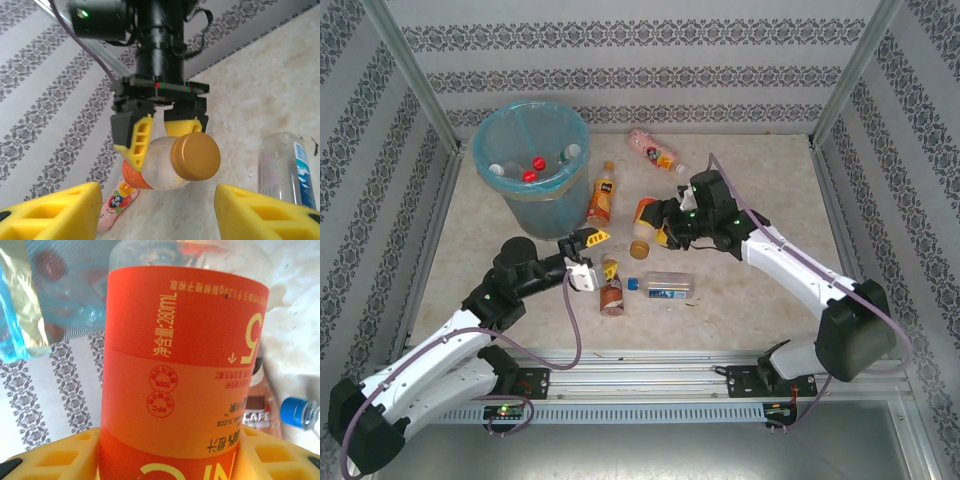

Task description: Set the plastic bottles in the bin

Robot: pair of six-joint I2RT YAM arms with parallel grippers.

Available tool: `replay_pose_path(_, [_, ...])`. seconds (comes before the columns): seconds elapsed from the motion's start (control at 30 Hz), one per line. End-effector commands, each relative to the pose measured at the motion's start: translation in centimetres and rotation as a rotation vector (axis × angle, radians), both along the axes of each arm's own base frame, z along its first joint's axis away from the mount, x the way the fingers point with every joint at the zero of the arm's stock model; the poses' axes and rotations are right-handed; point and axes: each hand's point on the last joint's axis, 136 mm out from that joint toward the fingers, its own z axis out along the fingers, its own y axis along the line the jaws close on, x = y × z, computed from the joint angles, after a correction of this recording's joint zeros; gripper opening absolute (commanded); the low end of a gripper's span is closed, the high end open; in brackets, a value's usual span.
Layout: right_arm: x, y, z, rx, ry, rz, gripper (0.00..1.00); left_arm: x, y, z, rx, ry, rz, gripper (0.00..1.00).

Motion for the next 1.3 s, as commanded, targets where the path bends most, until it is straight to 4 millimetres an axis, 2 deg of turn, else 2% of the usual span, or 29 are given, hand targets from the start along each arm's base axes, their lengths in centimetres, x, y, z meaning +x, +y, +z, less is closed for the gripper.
replay_pose_path(0.0, [-1.1,0.6,0.8,0.035,0.012,-0.001,0.46,-1.1,-1.2,-0.5,0.058,-0.043,-0.077,0.6])
replay_pose_path(0.63, [-1.6,5.2,1.0,0.082,0.039,0.077,0.45,-0.7,-1.7,-3.2,0.146,-0.099,-0.058,0.54])
replay_pose_path(0.73, [-1.6,5.3,1.1,0.085,0.044,0.081,0.45,-0.7,-1.5,-3.9,0.17,-0.087,-0.056,0.56])
replay_pose_path(0.83, [-1.6,5.3,1.1,0.087,0.048,0.079,0.45,-0.6,-1.5,-4.3,0.178,-0.09,-0.052,0.63])
replay_pose_path(0.9, [-1.7,5.4,1.2,0.091,0.048,0.081,0.45,-0.5,-1.5,-4.3,0.179,-0.091,-0.048,0.63])
replay_pose_path(1.1, [-1.9,5.8,1.5,0.096,0.046,0.09,0.45,-0.3,-1.7,-4.4,0.177,-0.082,-0.052,0.5])
replay_pose_path(1.27, [-2.0,6.1,1.3,0.096,0.055,0.093,0.45,-0.4,-1.8,-3.6,0.143,-0.101,-0.053,0.39])
